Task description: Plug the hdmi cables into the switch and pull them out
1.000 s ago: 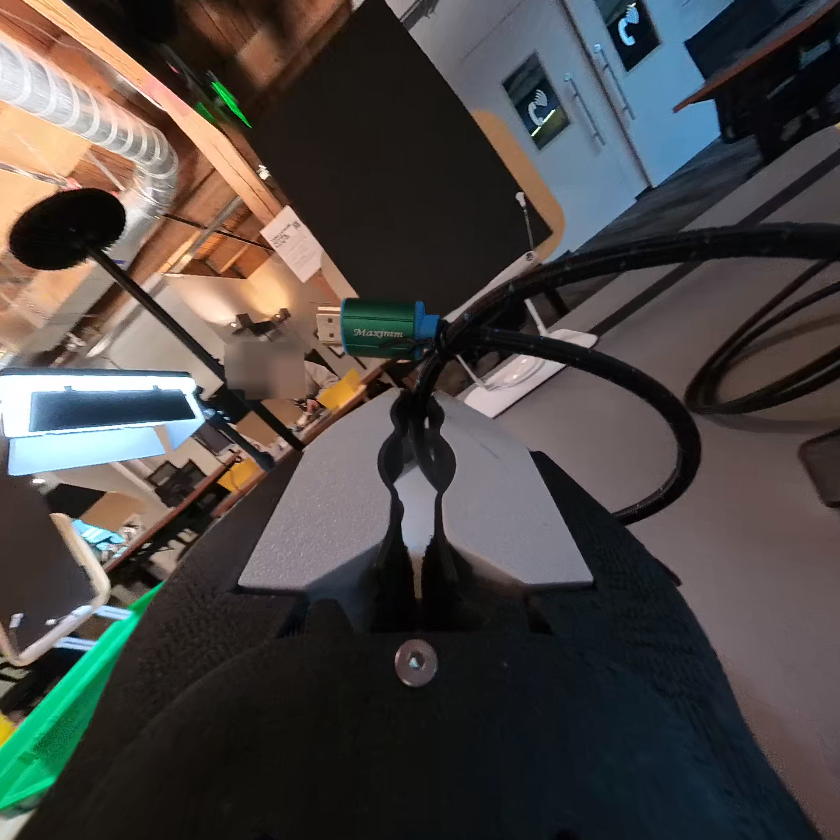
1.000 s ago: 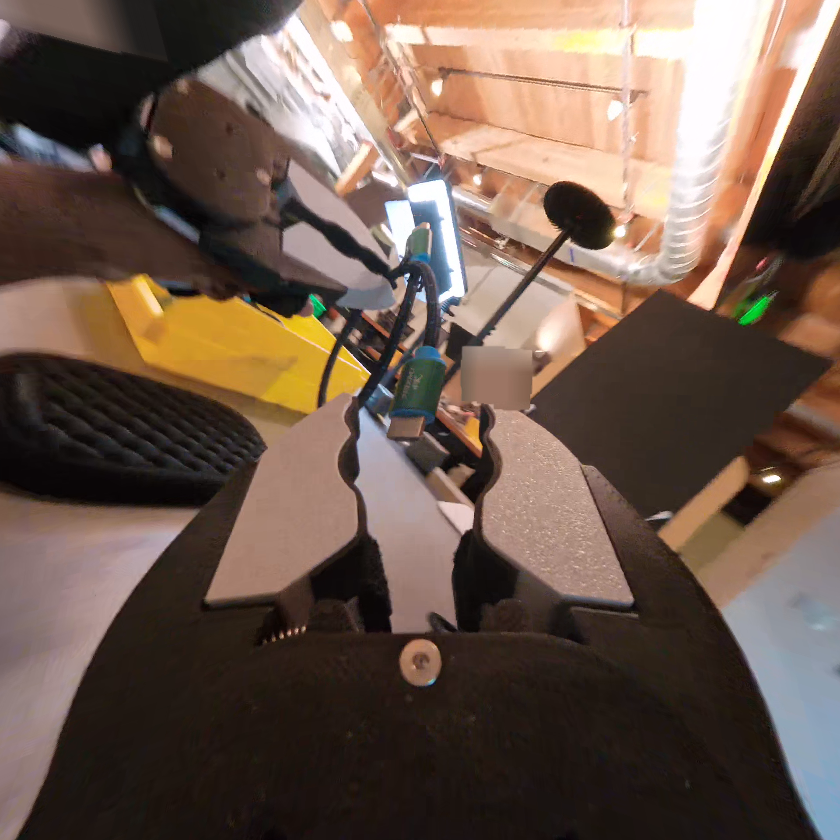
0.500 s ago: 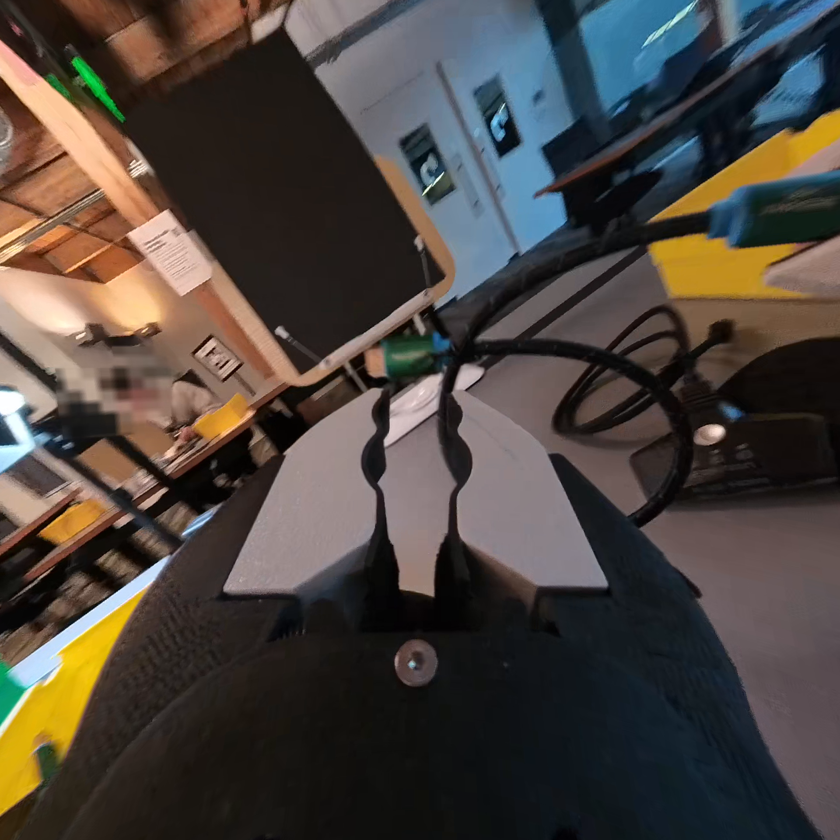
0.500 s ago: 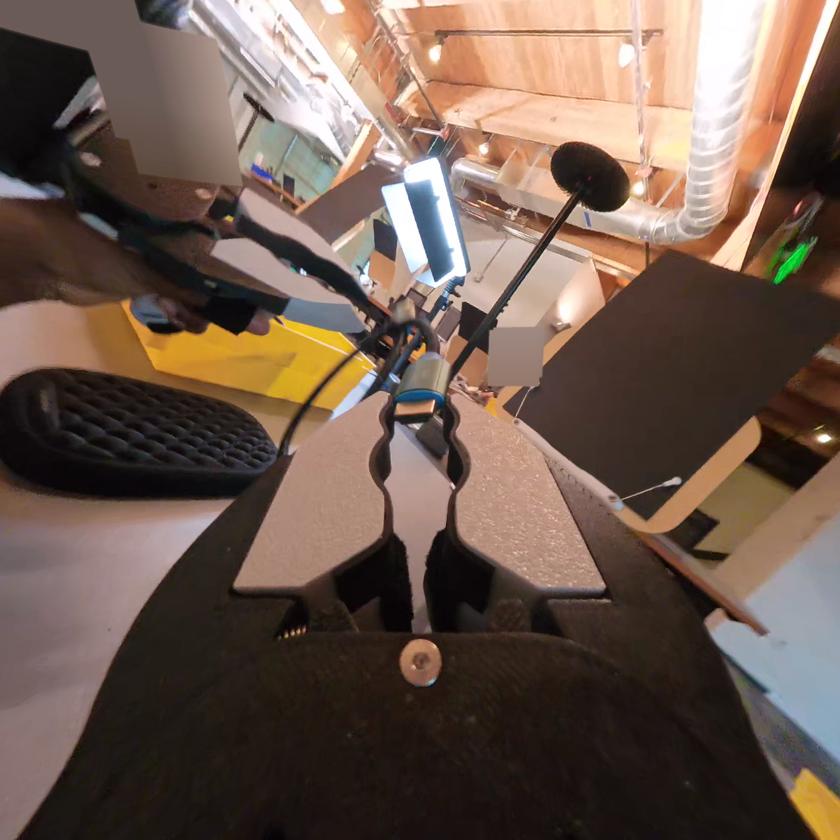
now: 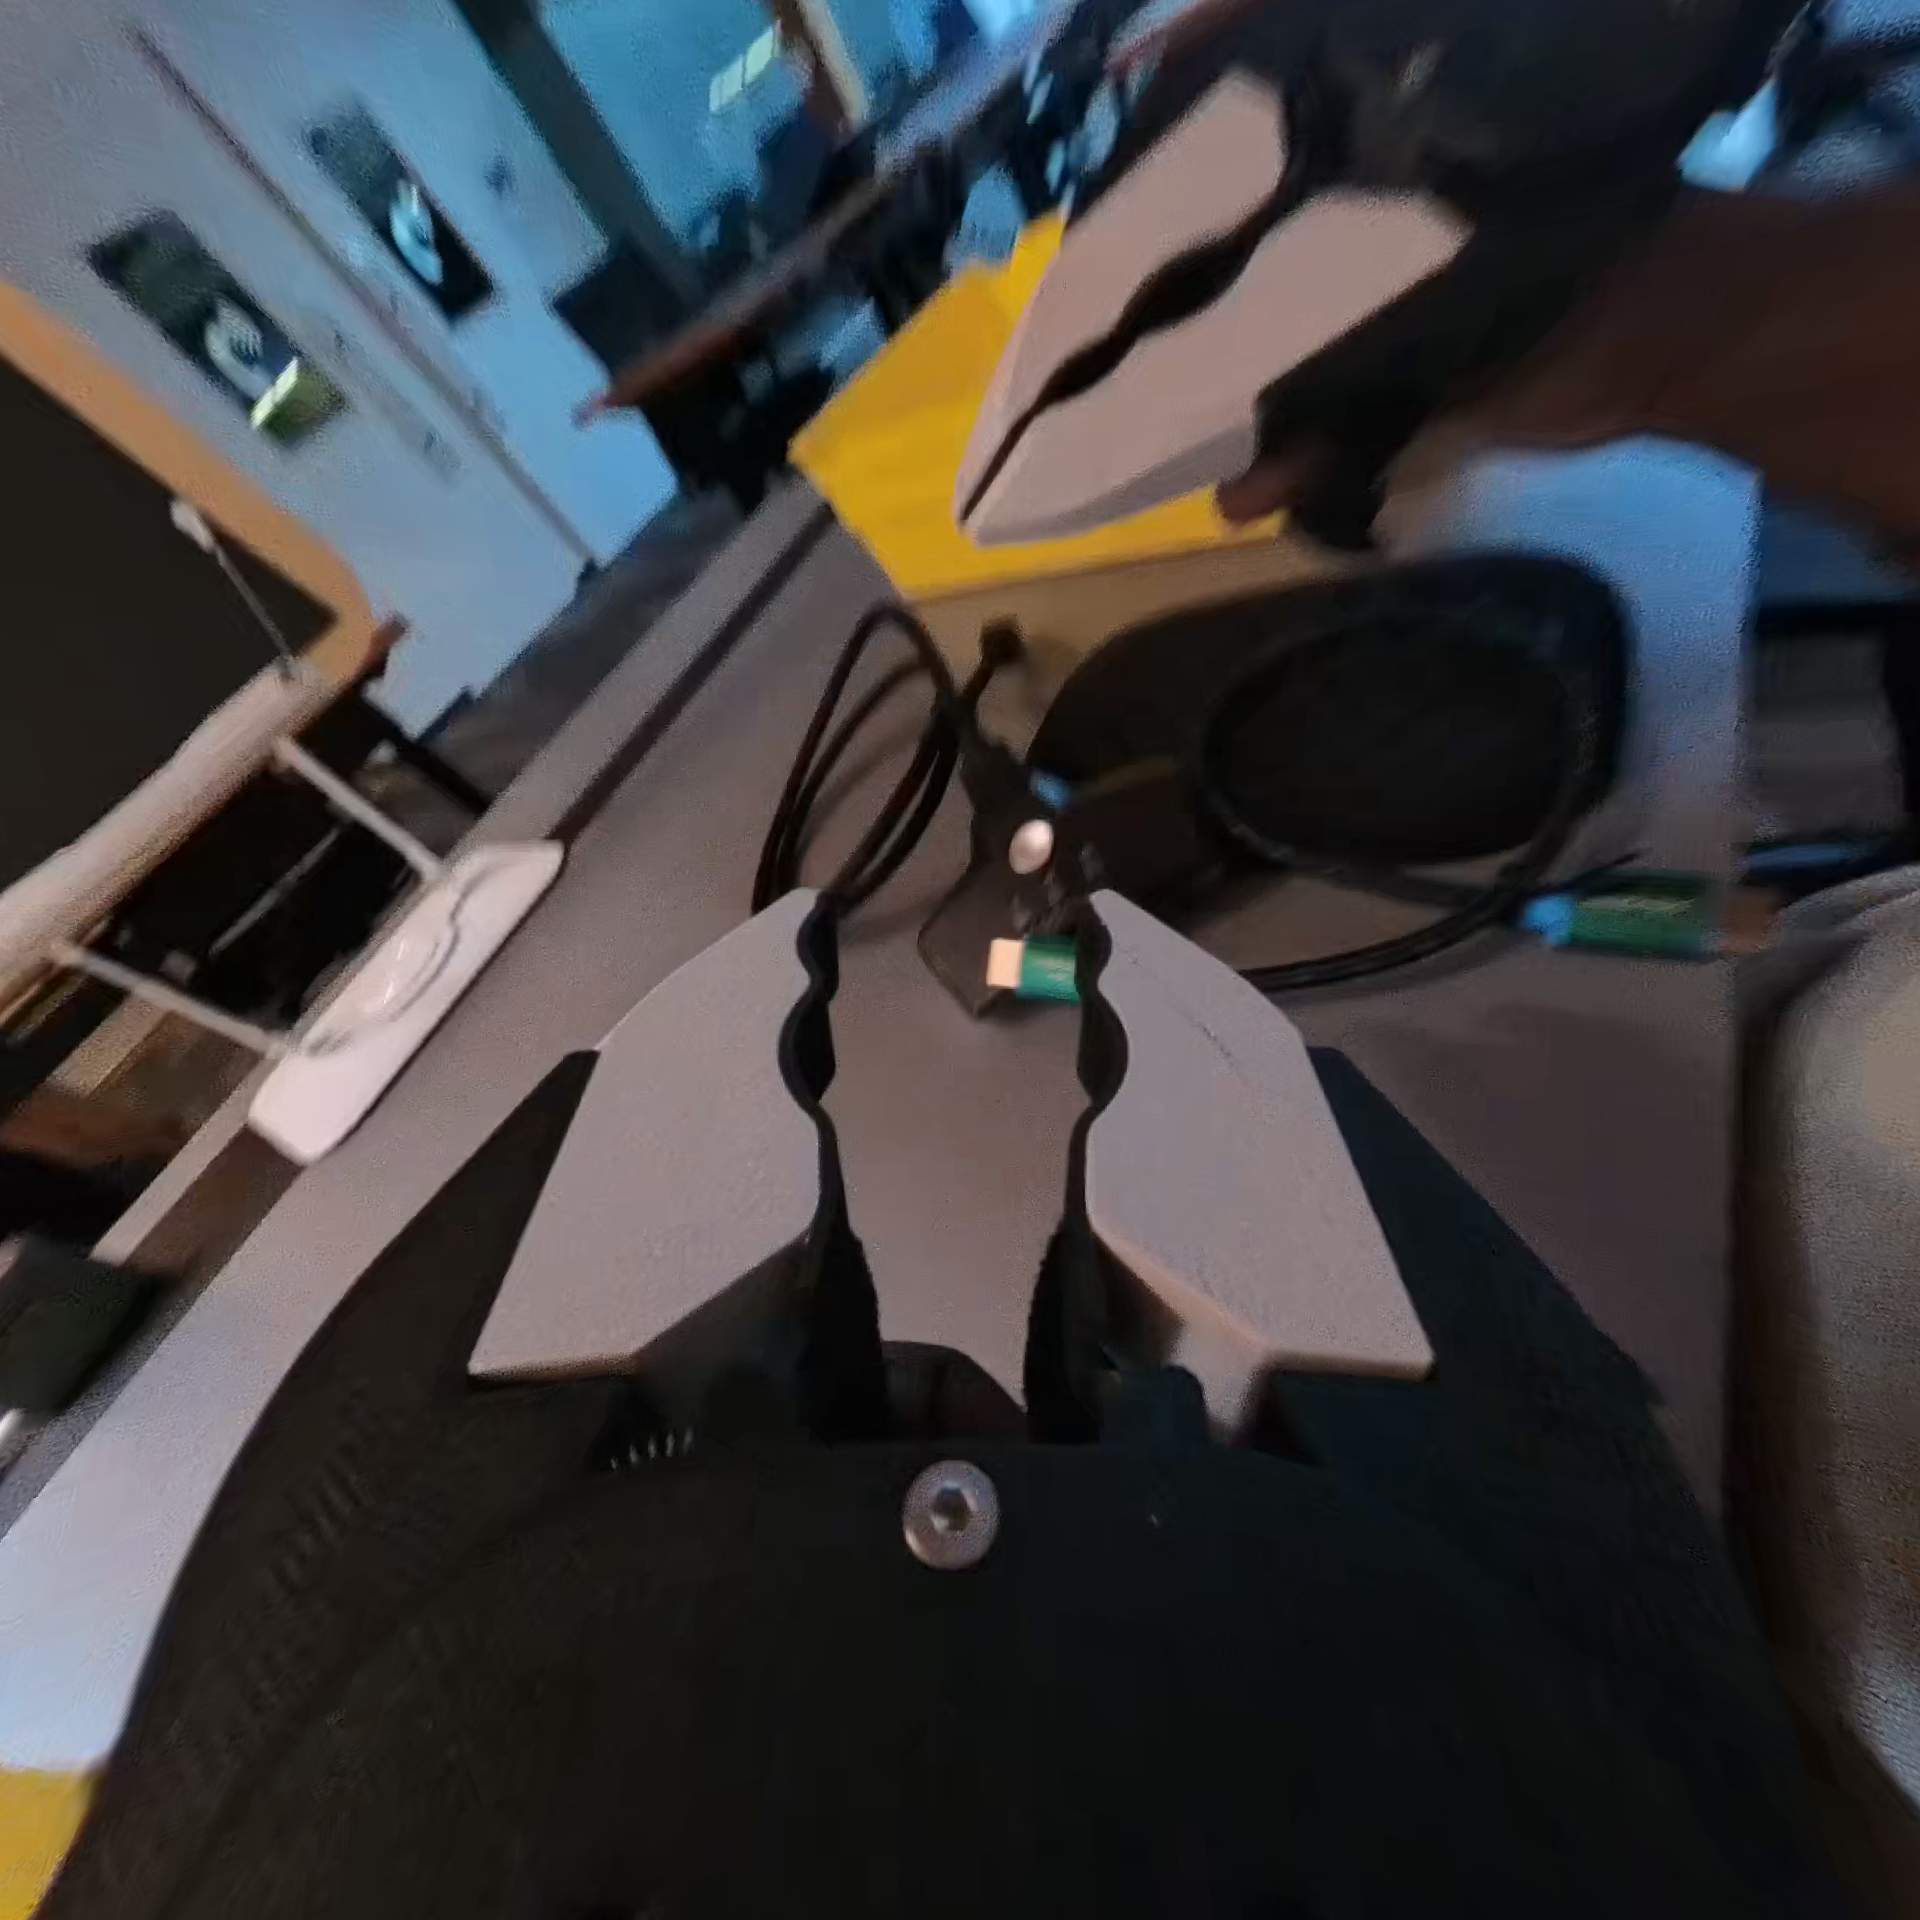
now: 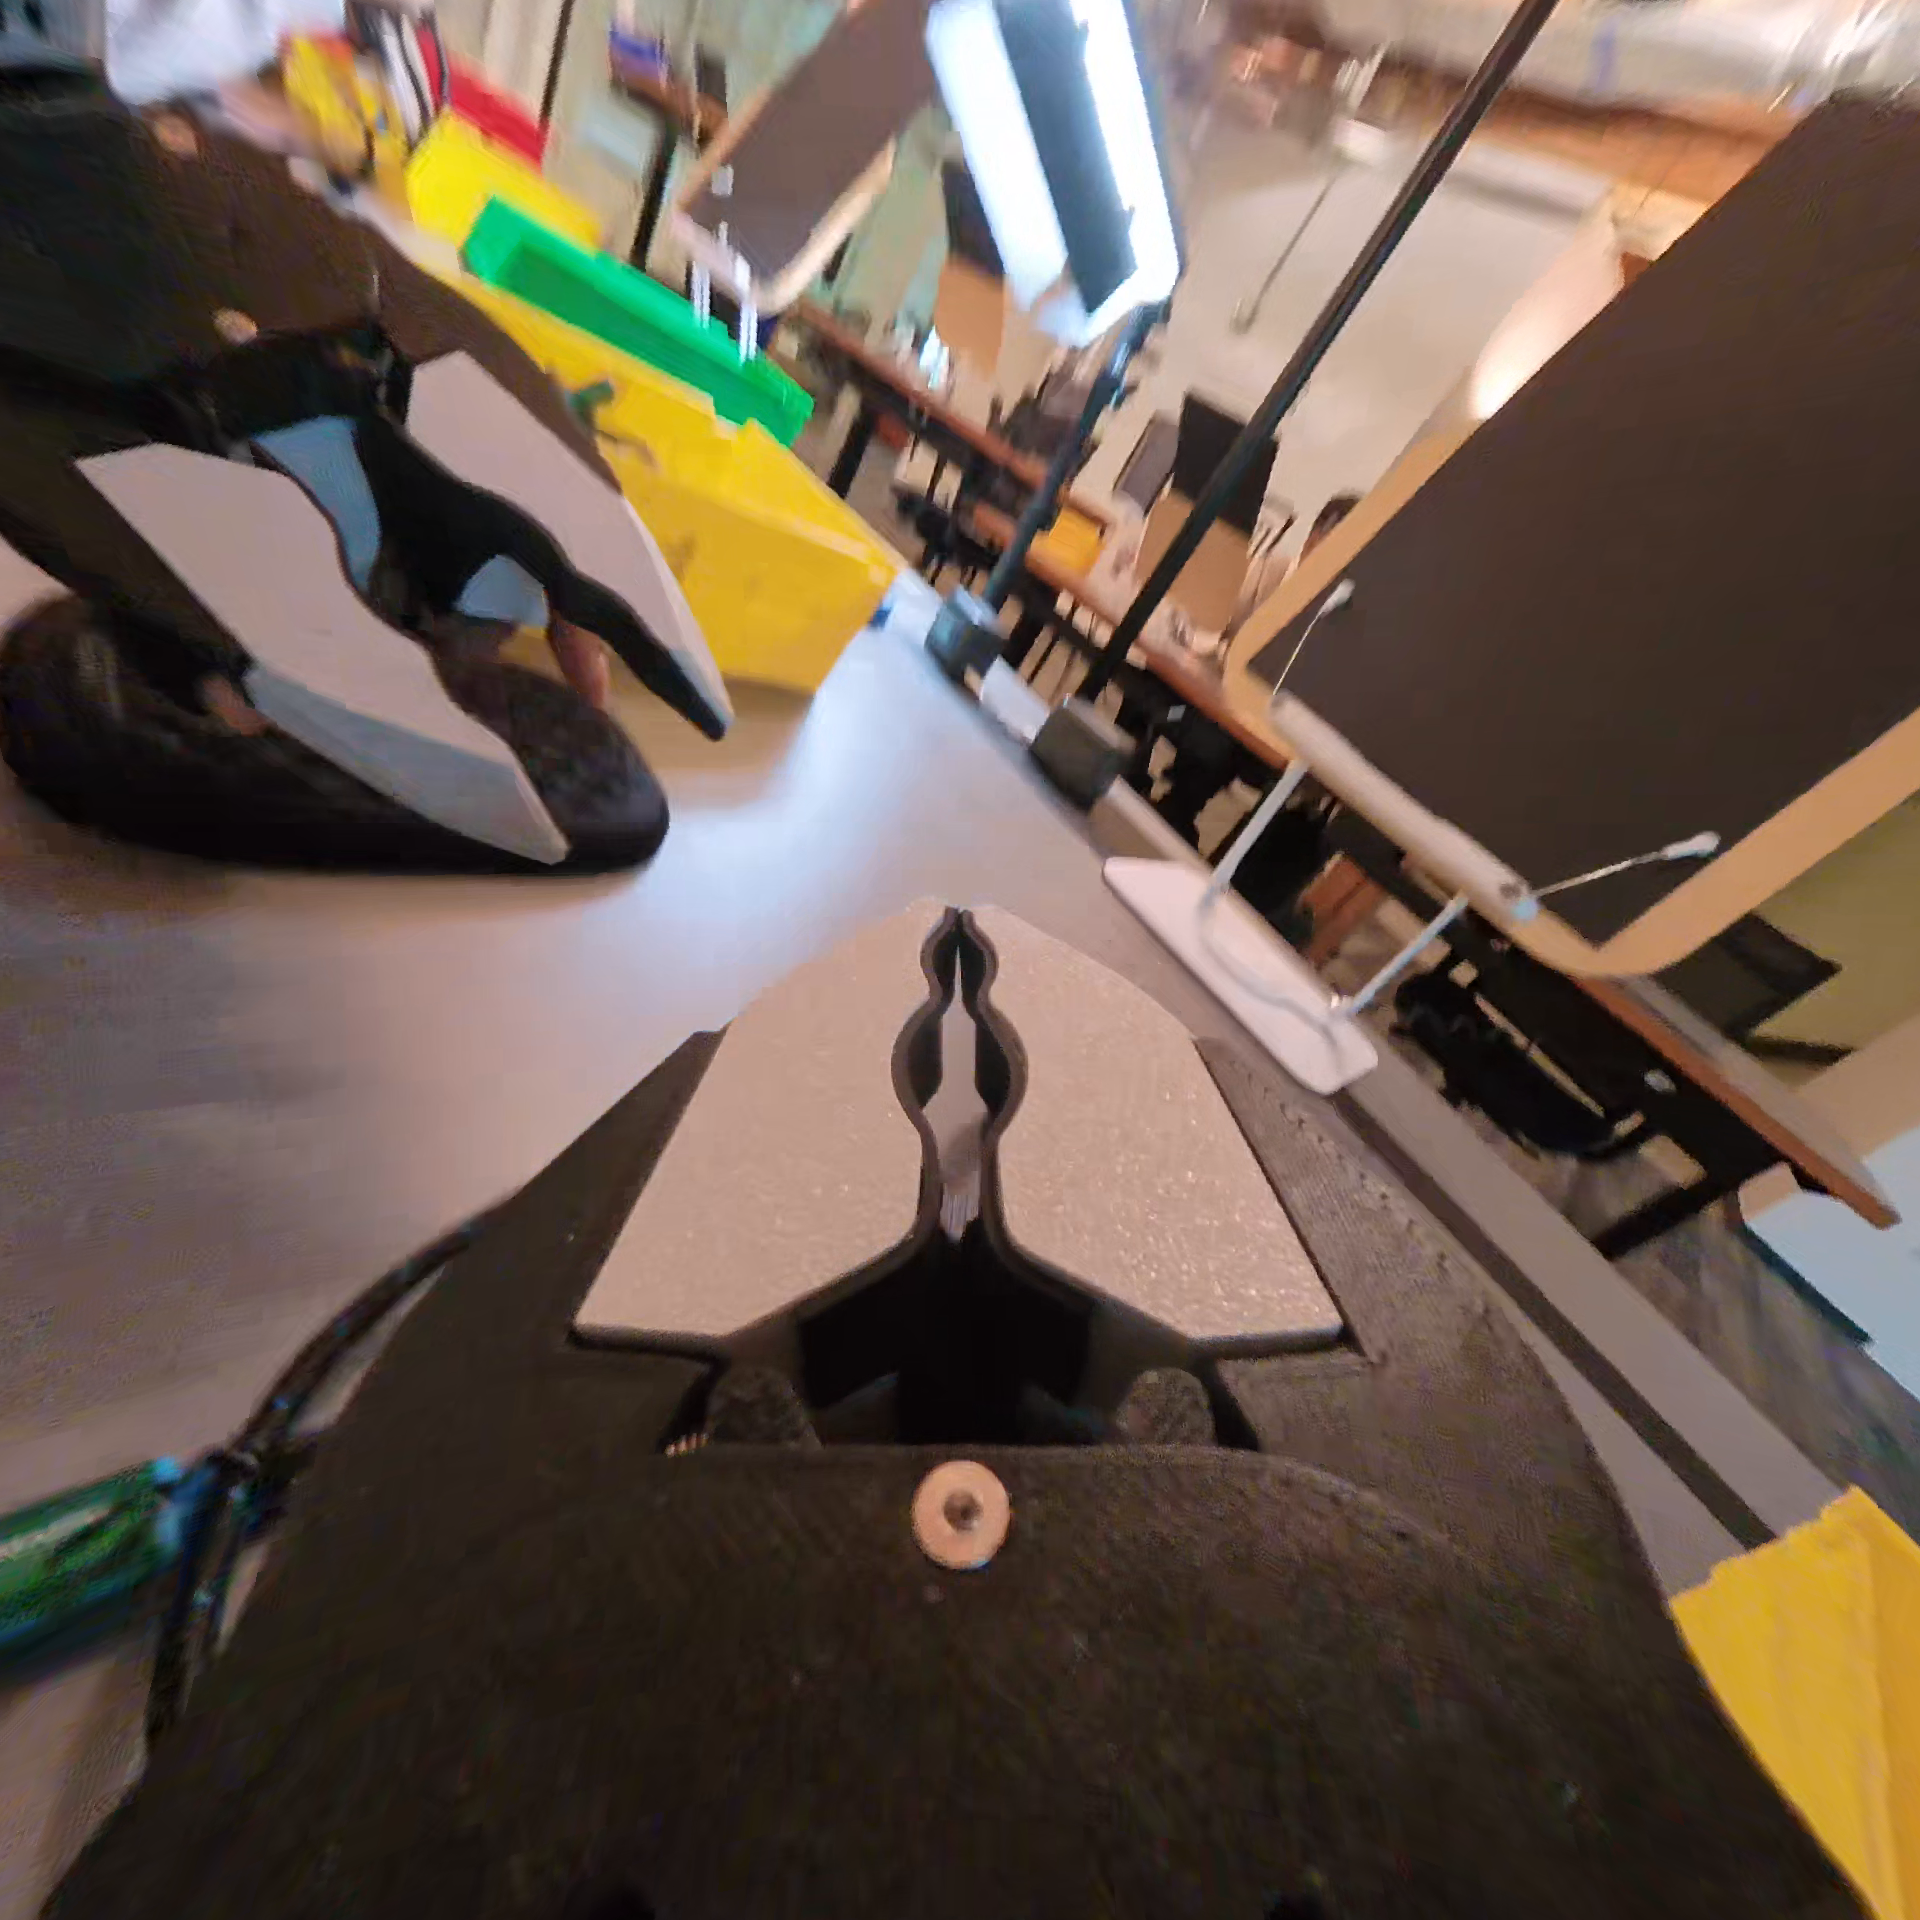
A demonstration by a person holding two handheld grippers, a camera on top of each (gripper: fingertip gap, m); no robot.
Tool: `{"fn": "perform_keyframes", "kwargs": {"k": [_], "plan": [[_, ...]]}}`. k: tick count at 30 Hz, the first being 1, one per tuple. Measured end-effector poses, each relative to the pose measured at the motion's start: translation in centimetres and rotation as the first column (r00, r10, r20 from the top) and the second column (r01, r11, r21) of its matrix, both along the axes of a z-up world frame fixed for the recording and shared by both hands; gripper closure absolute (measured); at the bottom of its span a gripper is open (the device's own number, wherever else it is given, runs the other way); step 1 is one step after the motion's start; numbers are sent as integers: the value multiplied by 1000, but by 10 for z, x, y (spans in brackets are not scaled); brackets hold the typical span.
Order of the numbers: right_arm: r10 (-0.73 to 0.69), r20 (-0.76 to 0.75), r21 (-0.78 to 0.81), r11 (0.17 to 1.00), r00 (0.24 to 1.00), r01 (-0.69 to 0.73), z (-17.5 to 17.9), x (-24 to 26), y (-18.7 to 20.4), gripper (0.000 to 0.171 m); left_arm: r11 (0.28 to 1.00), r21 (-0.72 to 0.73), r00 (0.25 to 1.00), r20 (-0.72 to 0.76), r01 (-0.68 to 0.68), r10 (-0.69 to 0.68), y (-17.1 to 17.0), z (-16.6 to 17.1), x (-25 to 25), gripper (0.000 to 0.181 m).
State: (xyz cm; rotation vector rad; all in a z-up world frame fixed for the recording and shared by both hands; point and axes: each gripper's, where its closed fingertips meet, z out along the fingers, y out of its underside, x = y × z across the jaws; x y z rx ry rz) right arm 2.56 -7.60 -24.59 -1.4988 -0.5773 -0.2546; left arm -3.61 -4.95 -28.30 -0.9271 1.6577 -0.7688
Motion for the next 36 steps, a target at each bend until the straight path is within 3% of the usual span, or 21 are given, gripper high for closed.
{"fn": "perform_keyframes", "kwargs": {"k": [3, 6, 8, 10, 12, 16, 20, 23, 27, 30, 32, 34, 36], "plan": [[20, 62, -172, 985, 998, -9, -25, 2, -1, 154, 996, 70, 981, -179, -61, 73, 12, -34, -1, 138], [108, 104, -384, 921, 989, -60, -56, -2, -14, 140, 999, -23, 914, -404, -36, 23, 3, -65, -14, 142], [228, 108, -491, 859, 968, -148, -71, -15, -31, 135, 999, -14, 912, -408, 45, -47, -8, -69, -15, 142], [367, -10, -616, 731, 930, -295, -84, -38, -58, 128, 996, 39, 930, -363, 86, -66, -12, -66, -11, 142], [431, -46, -717, 614, 901, -330, -96, -49, -82, 120, 992, 70, 936, -342, 108, -78, -16, -63, -8, 142], [462, 9, -841, 484, 887, -244, -119, -52, -99, 123, 993, 71, 952, -296, 99, -73, -16, -57, -3, 142], [497, 6, -903, 375, 868, -208, -140, -51, -100, 159, 990, 82, 971, -220, 112, -91, -17, -44, -2, 142], [487, -40, -854, 436, 872, -283, -130, -52, -89, 161, 982, 120, 988, -58, 146, -140, -19, -18, -4, 139], [458, -83, -547, 721, 885, -424, -81, -49, -51, 164, 971, 135, 944, 239, 199, -226, -28, 28, -12, 132], [462, -244, -305, 798, 853, -520, -41, -52, -39, 165, 952, 196, 900, 326, 234, -288, -42, 44, -19, 130], [454, -325, -181, 831, 830, -526, -20, -51, -33, 164, 939, 299, 900, 341, 170, -272, -46, 50, -18, 128], [463, -448, -60, 838, 765, -542, -1, -52, -28, 165, 907, 419, 889, 393, 52, -233, -47, 62, -15, 124], [524, -607, 102, 797, 597, -596, 21, -60, -27, 165, 869, 485, 841, 507, -98, -188, -46, 78, -12, 123]]}}
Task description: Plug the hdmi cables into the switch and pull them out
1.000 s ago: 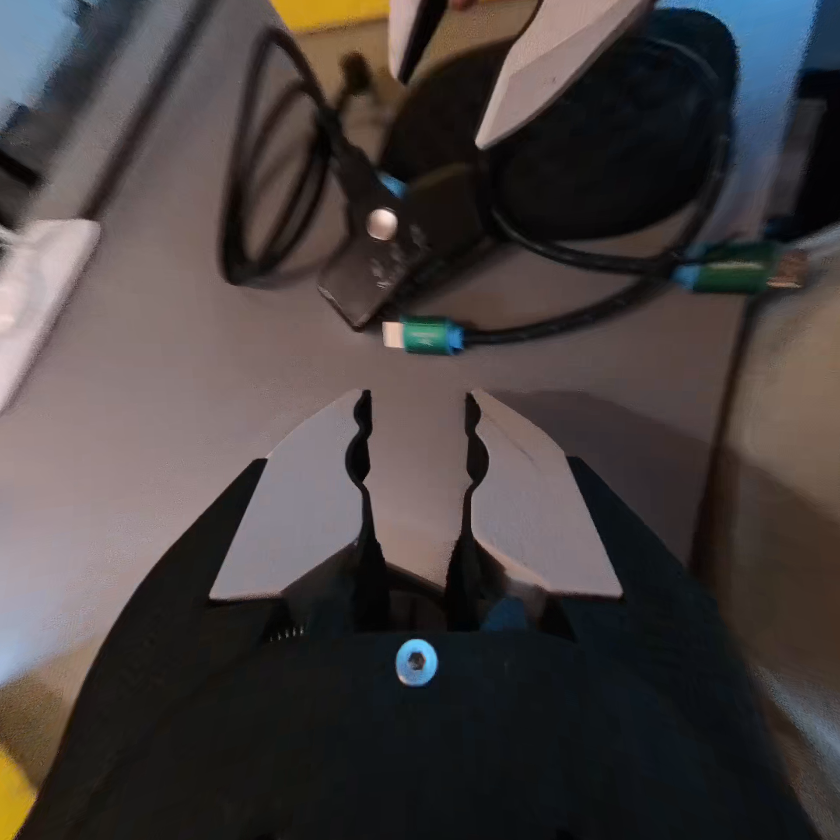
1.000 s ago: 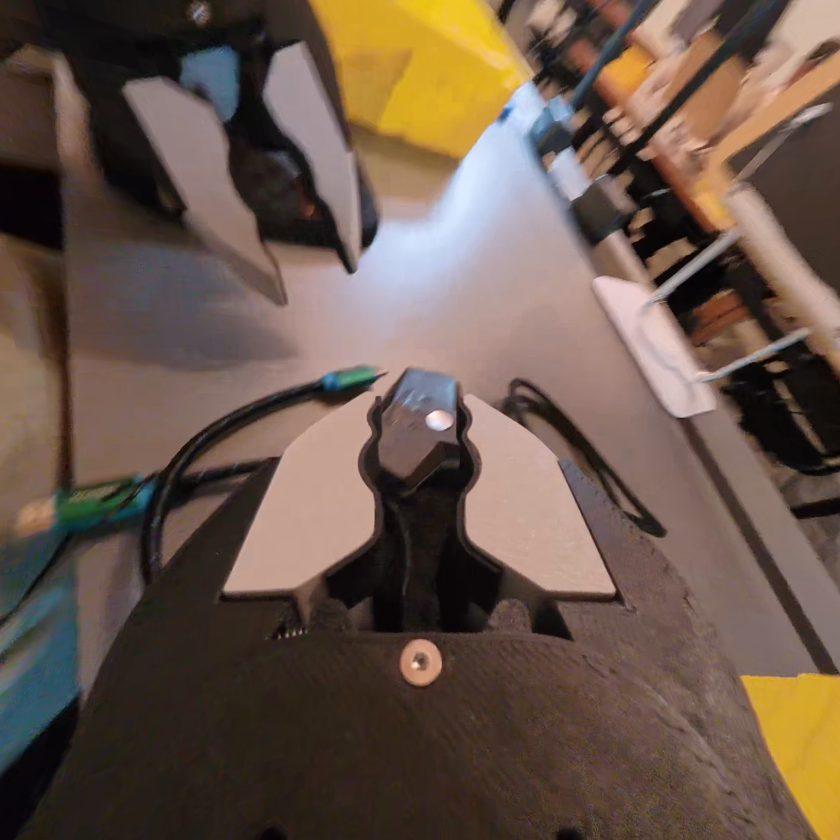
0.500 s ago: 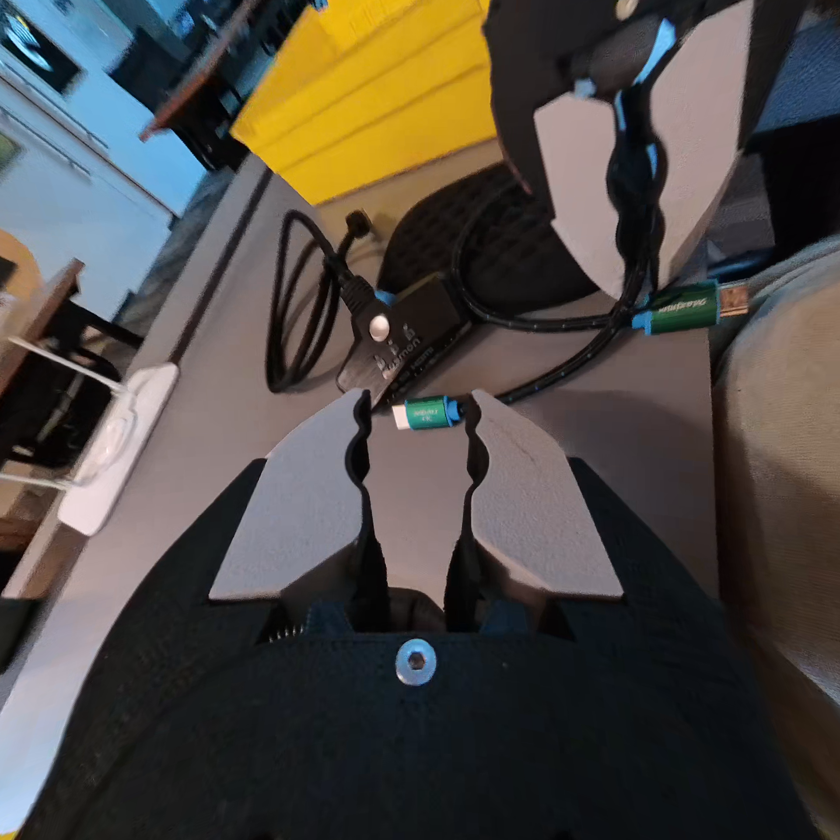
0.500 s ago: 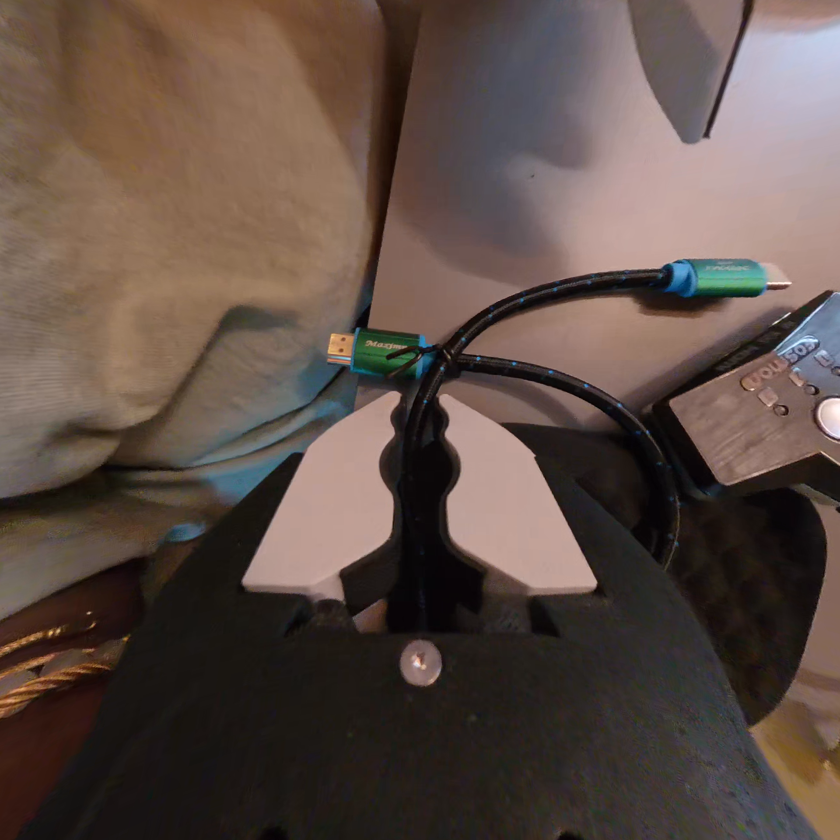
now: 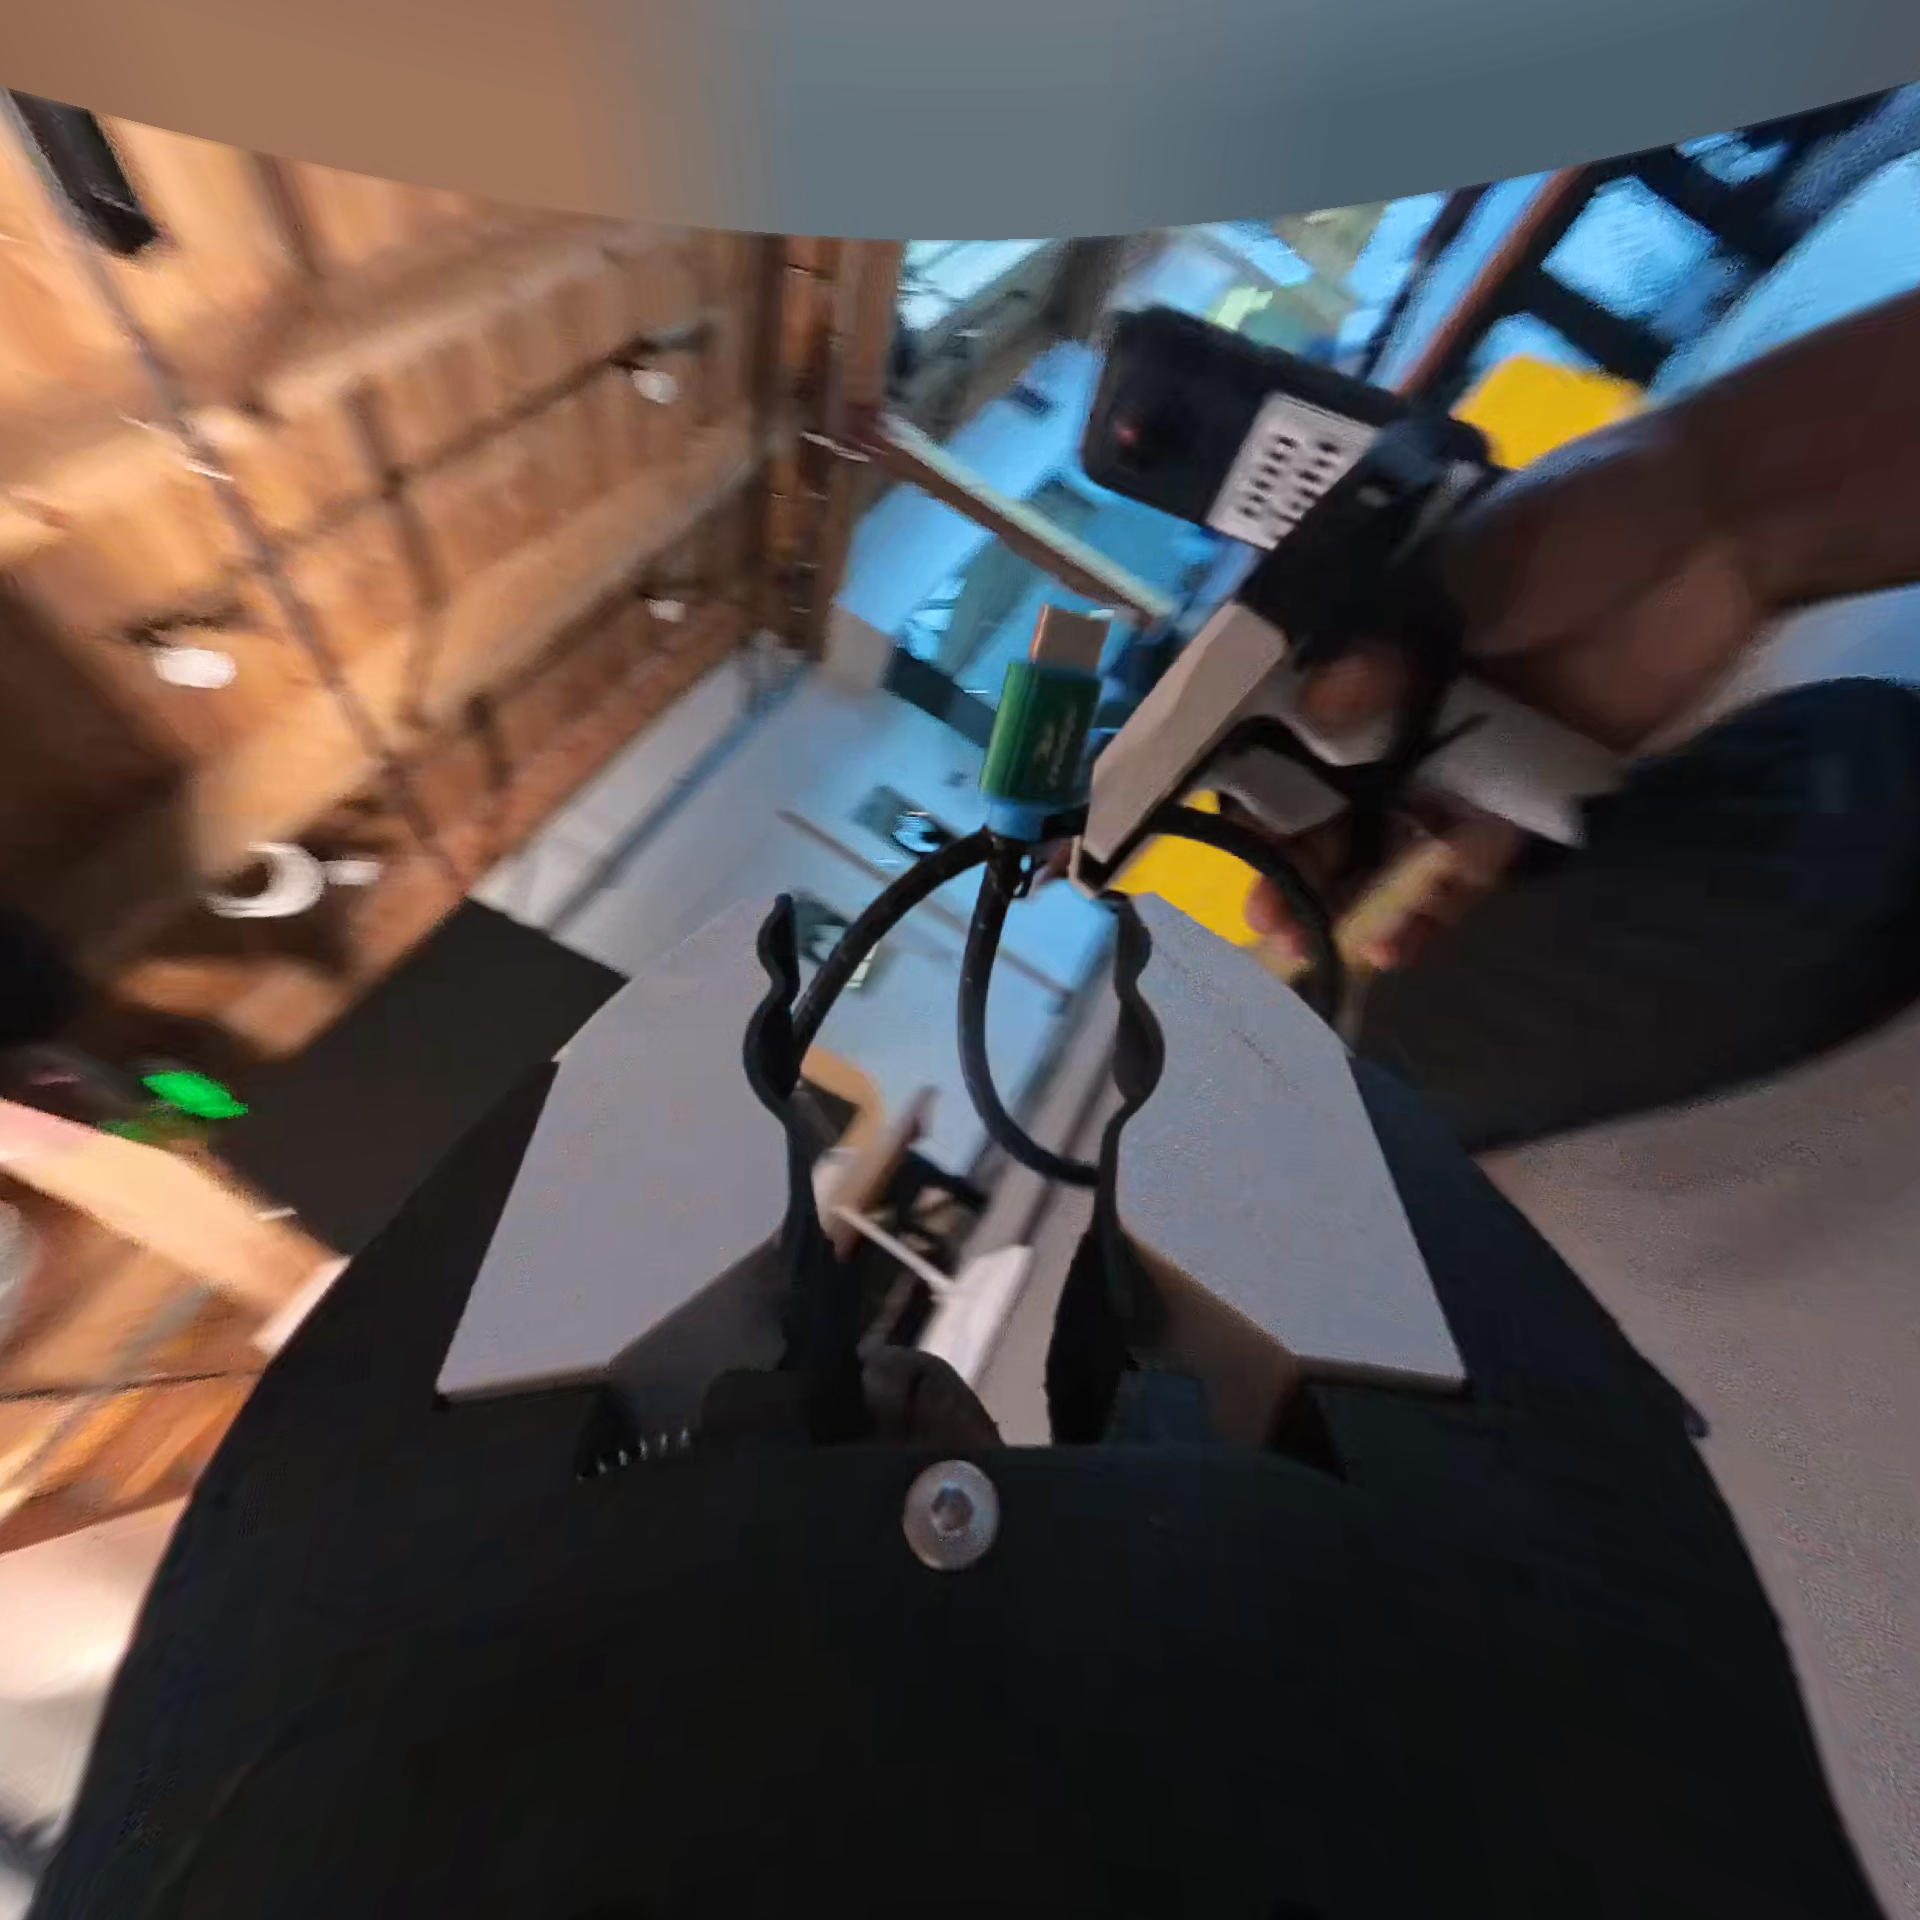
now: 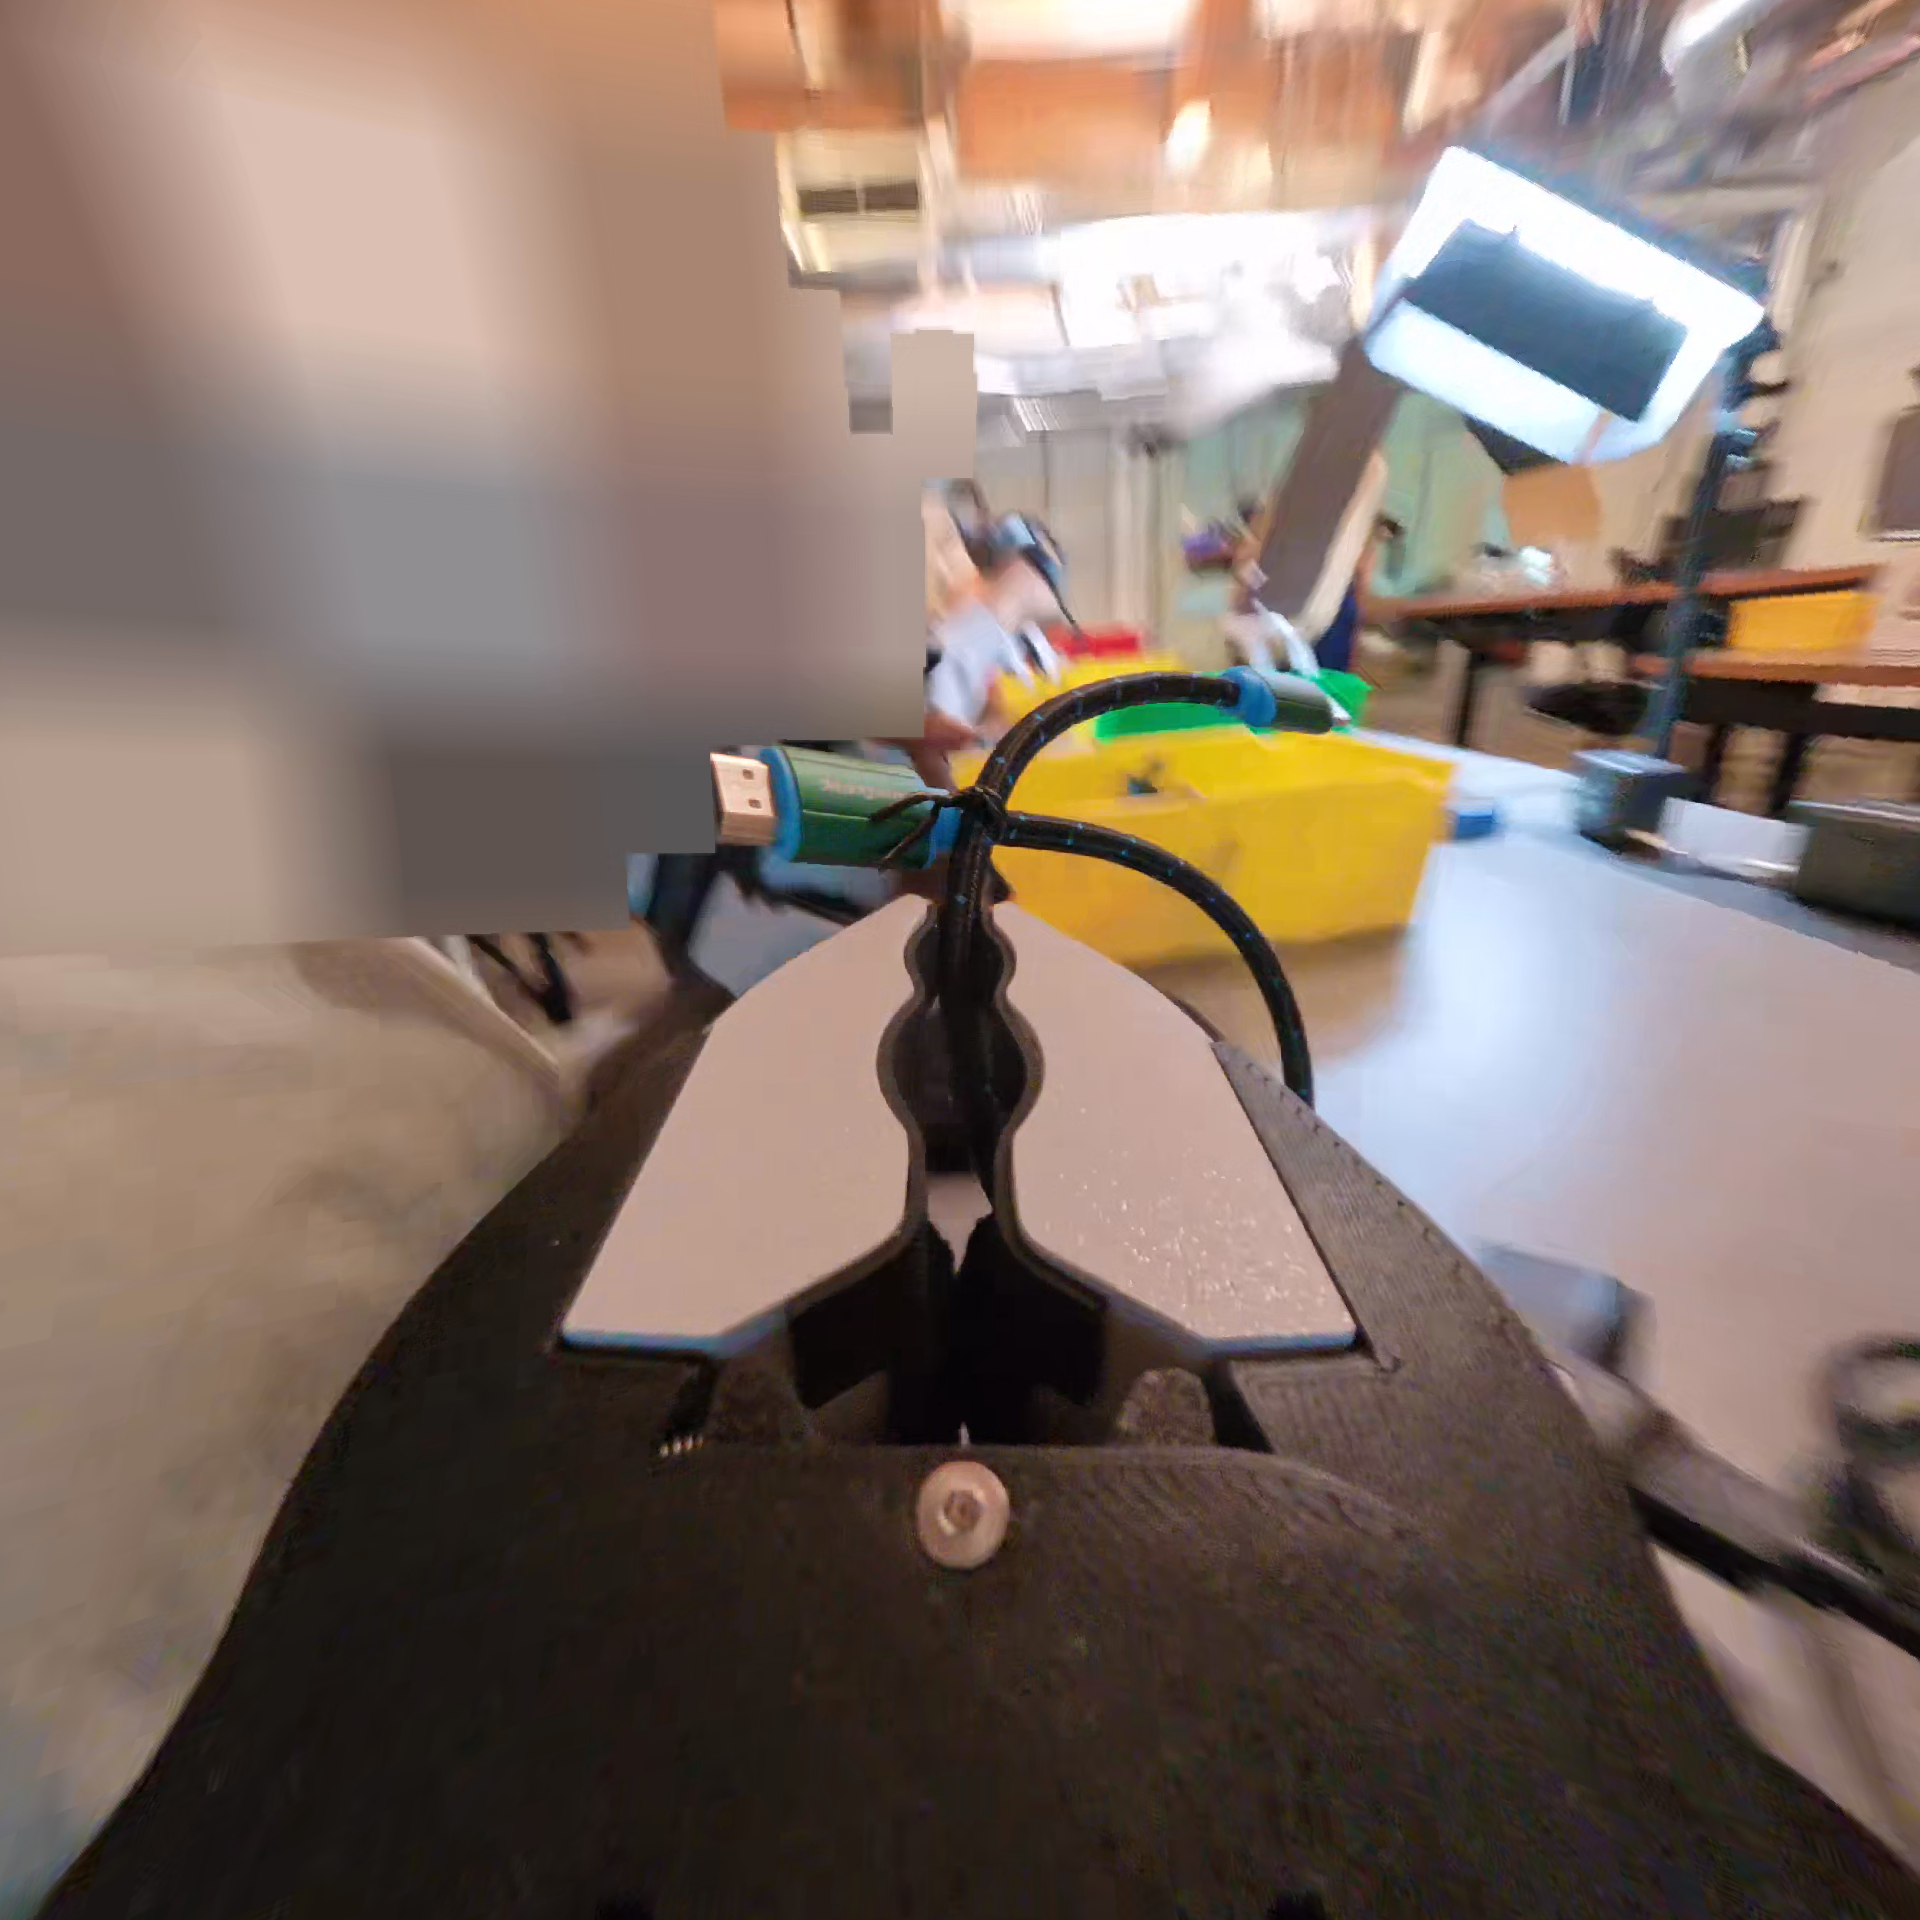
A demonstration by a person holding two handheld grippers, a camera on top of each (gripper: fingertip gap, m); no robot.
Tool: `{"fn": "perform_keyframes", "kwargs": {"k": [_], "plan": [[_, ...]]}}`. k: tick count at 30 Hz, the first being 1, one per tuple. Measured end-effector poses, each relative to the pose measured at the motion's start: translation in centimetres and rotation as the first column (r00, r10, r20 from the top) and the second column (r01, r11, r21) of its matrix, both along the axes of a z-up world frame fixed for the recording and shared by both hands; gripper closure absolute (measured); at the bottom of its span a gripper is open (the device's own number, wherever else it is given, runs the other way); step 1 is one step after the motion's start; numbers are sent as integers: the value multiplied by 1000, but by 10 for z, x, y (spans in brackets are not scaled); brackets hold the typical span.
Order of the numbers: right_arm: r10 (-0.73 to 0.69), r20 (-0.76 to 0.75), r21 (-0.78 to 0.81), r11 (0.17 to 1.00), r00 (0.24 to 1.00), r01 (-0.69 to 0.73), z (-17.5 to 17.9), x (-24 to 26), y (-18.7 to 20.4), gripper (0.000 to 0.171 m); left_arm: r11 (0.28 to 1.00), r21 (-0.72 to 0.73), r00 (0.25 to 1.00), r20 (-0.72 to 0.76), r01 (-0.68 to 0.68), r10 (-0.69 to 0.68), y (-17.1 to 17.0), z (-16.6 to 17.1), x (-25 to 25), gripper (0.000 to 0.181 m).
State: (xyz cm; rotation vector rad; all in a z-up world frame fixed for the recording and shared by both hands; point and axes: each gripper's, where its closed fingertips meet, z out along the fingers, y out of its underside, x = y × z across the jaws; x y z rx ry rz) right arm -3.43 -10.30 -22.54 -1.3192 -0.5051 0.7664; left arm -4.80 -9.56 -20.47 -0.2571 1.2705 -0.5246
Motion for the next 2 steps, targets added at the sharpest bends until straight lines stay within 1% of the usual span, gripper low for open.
{"fn": "perform_keyframes", "kwargs": {"k": [1, 2], "plan": [[74, -129, 13, 997, 989, -73, 10, -5, -2, 165, 999, 10, 997, 61, -42, 41, 1, 6, 2, 123], [150, -248, 31, 989, 957, -147, 19, -9, -5, 165, 998, 5, 994, 94, -62, 61, 0, 8, 3, 123]]}}
